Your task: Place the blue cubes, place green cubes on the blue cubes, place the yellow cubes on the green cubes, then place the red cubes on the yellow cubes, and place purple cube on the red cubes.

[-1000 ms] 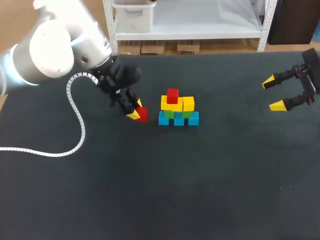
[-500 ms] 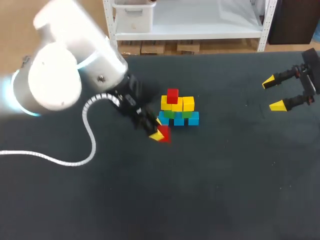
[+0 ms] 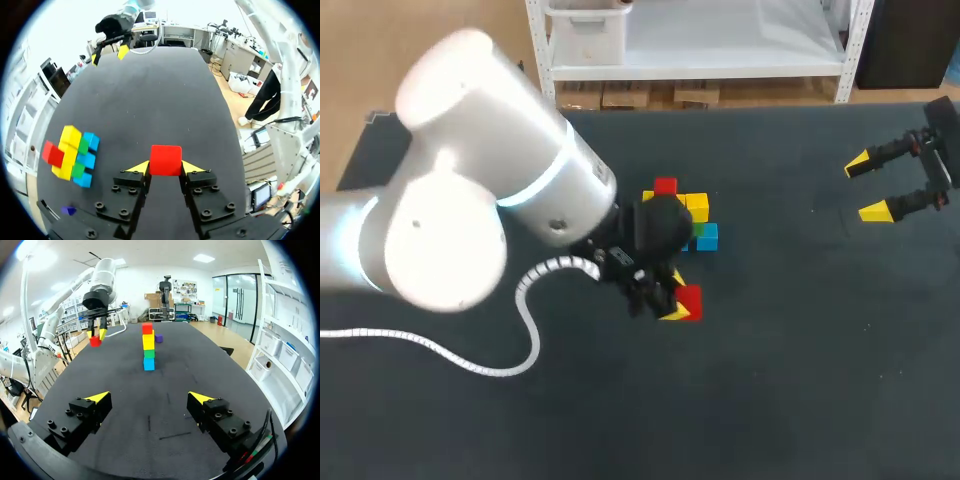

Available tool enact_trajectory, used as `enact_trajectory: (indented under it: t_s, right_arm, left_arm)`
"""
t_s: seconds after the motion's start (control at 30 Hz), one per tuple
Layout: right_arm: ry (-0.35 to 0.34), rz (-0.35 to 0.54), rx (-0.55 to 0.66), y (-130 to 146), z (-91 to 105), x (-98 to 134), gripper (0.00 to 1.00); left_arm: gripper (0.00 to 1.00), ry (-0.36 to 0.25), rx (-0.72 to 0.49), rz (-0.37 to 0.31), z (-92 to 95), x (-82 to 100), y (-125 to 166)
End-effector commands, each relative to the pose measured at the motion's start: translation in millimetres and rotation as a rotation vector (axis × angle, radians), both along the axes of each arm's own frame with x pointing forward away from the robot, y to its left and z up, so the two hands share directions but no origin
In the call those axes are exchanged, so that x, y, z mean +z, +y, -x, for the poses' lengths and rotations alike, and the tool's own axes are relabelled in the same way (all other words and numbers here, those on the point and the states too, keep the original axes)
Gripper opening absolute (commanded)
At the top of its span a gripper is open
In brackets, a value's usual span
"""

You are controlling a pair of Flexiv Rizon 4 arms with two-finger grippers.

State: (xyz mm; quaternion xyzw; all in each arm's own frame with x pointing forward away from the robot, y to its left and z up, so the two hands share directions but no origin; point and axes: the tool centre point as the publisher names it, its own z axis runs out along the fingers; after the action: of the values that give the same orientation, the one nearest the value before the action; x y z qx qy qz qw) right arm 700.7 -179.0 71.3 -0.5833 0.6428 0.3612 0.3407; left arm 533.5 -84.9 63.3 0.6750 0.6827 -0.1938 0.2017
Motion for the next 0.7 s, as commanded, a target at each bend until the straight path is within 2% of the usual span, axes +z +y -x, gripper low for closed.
enact_trajectory:
  t_s: [0.03, 0.13, 0.23, 0.57, 0.7]
  right_arm:
    - [-0.001, -0.001, 0.0, 0.3, -0.3, -0.3, 1.0]
    - [-0.001, -0.001, 0.0, 0.3, -0.3, -0.3, 1.0]
    - [-0.001, -0.001, 0.0, 0.3, -0.3, -0.3, 1.0]
    - [-0.001, -0.001, 0.0, 0.3, -0.3, -0.3, 1.0]
    - [-0.001, -0.001, 0.0, 0.3, -0.3, -0.3, 1.0]
  left_arm:
    - [0.0, -0.034, -0.009, 0.008, -7.1, -13.4, -31.5]
    - [0.0, -0.036, -0.044, 0.004, -13.2, -18.7, -48.2]
    - [0.0, -0.01, -0.081, -0.004, -19.3, -29.3, -62.4]
    - [0.0, 0.01, -0.106, -0.015, -38.7, -49.5, -84.4]
    - [0.0, -0.004, -0.113, -0.031, -43.3, -56.6, -90.9]
